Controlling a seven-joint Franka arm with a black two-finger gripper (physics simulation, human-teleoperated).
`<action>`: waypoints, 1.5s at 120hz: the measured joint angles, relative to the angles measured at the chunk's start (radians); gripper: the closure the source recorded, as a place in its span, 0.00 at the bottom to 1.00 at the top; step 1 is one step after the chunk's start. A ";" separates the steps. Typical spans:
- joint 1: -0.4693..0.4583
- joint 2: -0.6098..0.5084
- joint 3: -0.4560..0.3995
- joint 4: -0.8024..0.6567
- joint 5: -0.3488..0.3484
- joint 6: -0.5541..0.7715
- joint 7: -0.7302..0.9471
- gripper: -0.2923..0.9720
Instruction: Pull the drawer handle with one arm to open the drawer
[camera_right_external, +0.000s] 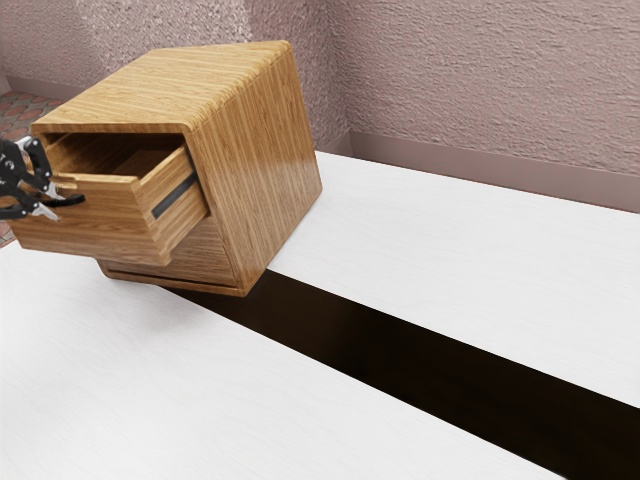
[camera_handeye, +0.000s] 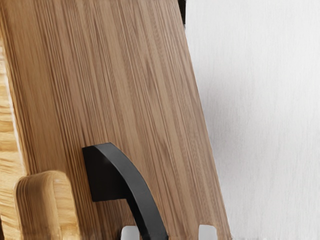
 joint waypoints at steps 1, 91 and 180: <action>-0.003 -0.004 0.005 -0.002 0.000 0.000 0.000 0.84; -0.265 -0.164 0.279 -0.128 0.106 -0.047 -0.007 0.85; -0.349 -0.211 0.357 -0.139 0.169 -0.101 -0.017 0.68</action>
